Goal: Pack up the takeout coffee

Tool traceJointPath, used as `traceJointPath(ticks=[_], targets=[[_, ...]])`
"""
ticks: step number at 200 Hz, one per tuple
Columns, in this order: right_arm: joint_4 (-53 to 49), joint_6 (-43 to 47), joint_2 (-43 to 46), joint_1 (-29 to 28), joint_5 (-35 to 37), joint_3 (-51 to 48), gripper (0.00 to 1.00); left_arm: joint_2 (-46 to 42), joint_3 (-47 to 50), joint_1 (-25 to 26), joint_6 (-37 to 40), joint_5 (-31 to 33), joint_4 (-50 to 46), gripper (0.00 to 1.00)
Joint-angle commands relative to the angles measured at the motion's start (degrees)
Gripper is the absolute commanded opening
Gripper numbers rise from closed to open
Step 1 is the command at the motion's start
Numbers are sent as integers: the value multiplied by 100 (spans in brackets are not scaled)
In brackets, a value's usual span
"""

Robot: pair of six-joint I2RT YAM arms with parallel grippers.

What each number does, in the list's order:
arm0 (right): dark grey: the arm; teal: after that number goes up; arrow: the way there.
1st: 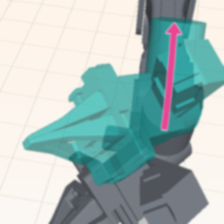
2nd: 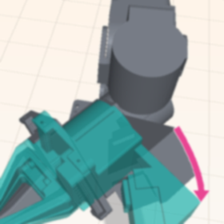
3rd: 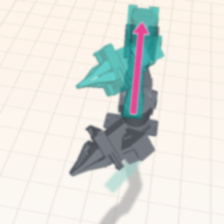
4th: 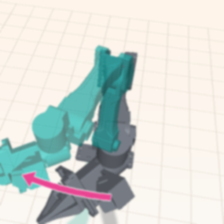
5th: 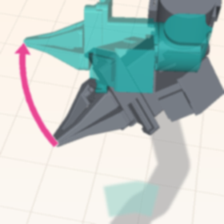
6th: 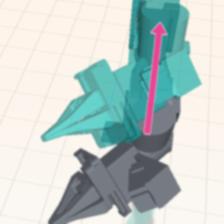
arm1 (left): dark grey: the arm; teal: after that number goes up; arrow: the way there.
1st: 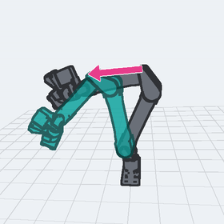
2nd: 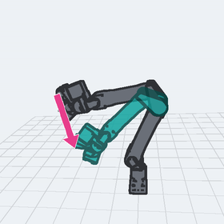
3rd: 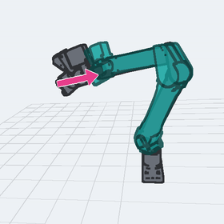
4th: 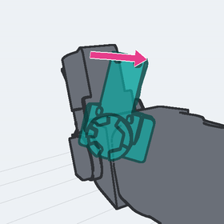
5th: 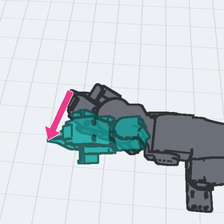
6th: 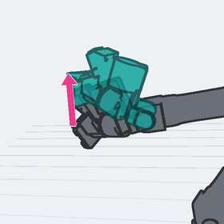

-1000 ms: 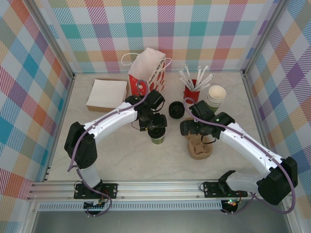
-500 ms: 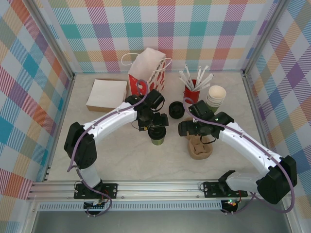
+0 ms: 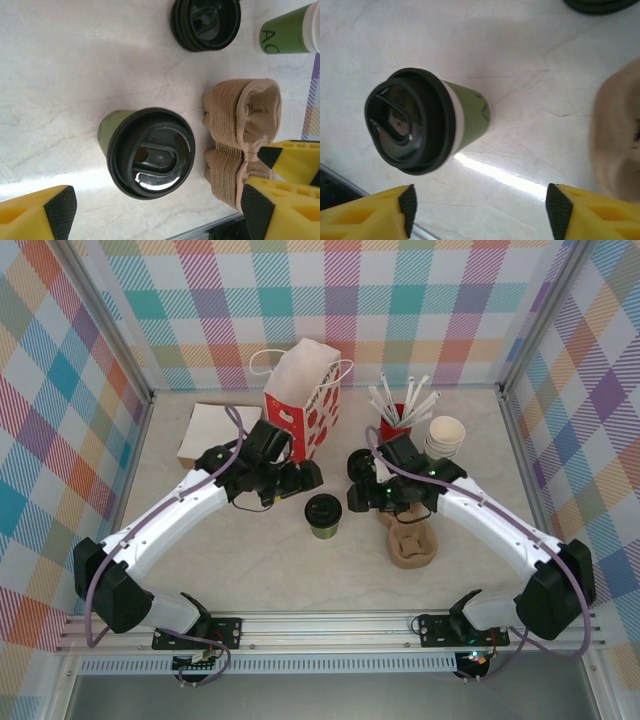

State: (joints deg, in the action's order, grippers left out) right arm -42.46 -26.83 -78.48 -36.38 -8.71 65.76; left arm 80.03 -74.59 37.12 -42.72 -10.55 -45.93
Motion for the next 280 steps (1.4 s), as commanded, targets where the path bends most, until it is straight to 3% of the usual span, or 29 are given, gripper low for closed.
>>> traceJointPath(ticks=[1,41,85,280], targets=[[83,-204,-438,-93,-545,393,67,-74,424,3,-150,-735,330,85],[-6,-241,-1058,-149,-523,786,61,-146,999,-3,-365,-681,544,83],[148,-328,-1374,-150,-578,918,58,179,944,-3,-354,-741,587,80],[-80,-314,-1844,-220,-562,1007,51,671,1086,-4,-80,-559,472,70]])
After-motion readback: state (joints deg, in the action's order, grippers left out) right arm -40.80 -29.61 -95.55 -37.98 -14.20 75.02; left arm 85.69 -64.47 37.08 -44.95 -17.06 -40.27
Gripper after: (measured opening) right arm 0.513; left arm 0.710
